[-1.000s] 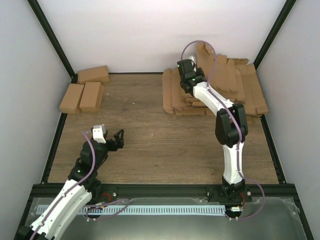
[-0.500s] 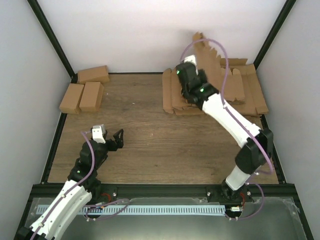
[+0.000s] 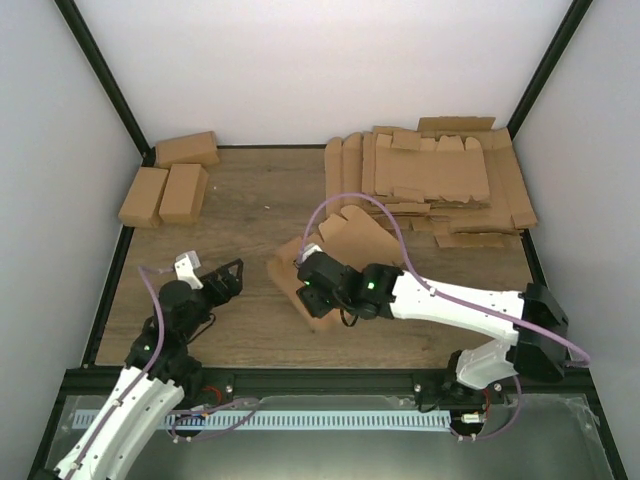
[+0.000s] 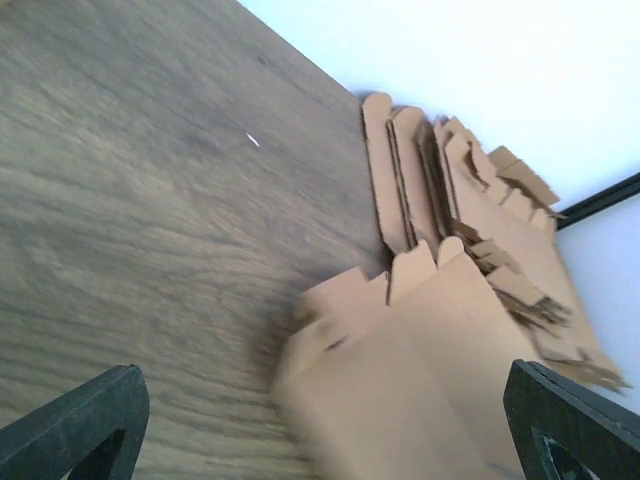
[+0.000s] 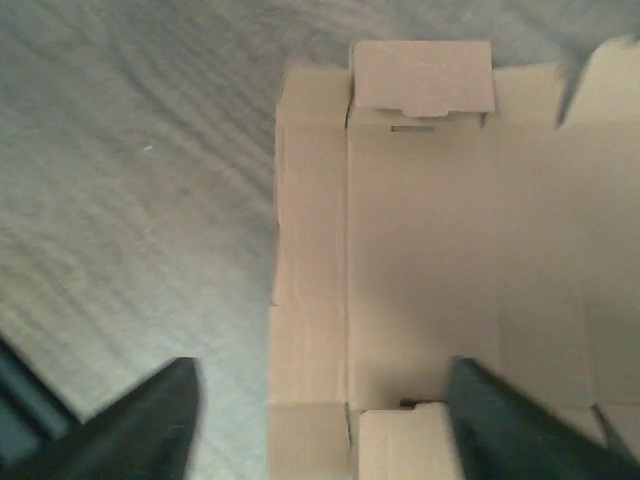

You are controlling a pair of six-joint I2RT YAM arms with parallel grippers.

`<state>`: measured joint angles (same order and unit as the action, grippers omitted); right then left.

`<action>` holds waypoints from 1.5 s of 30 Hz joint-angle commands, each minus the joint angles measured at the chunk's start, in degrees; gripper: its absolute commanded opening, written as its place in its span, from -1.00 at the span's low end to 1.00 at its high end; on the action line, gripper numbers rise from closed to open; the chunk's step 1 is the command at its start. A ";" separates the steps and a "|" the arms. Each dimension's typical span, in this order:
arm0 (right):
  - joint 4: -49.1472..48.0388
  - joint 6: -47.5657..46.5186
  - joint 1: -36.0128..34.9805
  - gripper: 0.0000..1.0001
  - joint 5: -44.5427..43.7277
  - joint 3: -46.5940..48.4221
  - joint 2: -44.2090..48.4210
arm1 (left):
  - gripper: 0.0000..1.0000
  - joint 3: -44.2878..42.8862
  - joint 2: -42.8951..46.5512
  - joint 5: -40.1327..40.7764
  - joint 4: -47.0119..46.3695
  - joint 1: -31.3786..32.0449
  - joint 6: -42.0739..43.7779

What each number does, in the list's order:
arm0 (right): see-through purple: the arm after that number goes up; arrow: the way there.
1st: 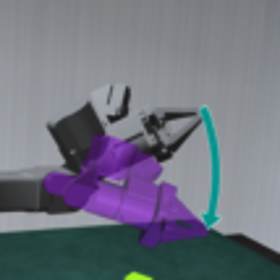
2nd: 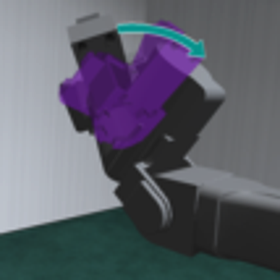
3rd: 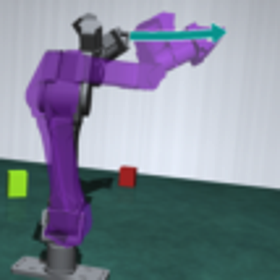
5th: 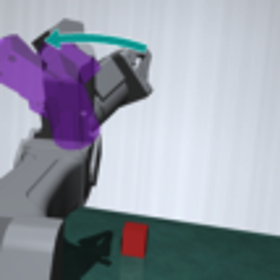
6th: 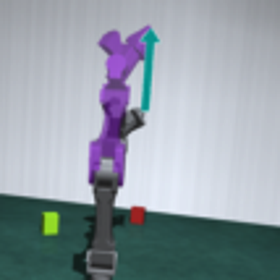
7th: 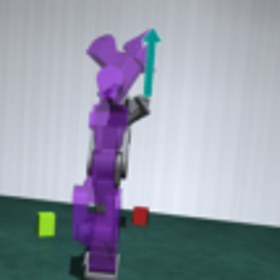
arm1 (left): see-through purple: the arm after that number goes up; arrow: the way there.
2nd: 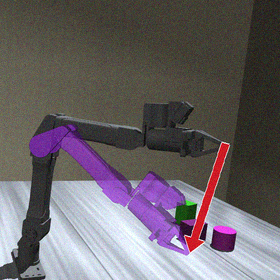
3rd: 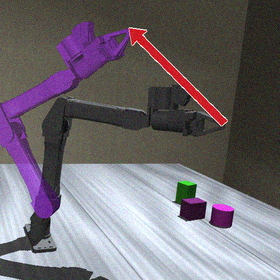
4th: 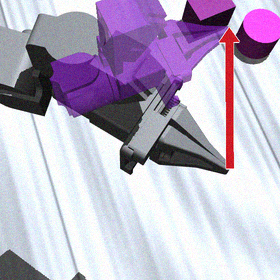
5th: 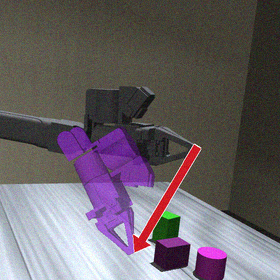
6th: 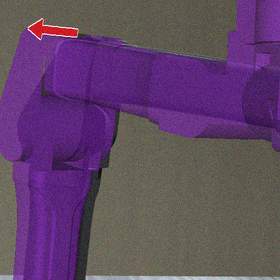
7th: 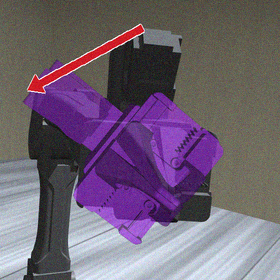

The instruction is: Fold the paper box

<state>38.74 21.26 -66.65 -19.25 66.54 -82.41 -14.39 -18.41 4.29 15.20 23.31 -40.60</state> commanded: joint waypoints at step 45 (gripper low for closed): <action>-24.67 4.94 38.52 0.84 34.18 -27.95 14.55 | 0.33 6.78 -46.81 -32.21 -42.15 6.77 -29.16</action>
<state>14.83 26.44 -28.32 14.41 39.16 -70.61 -5.91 -60.29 -26.28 -19.20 29.32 -70.39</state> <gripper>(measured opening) 0.918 0.675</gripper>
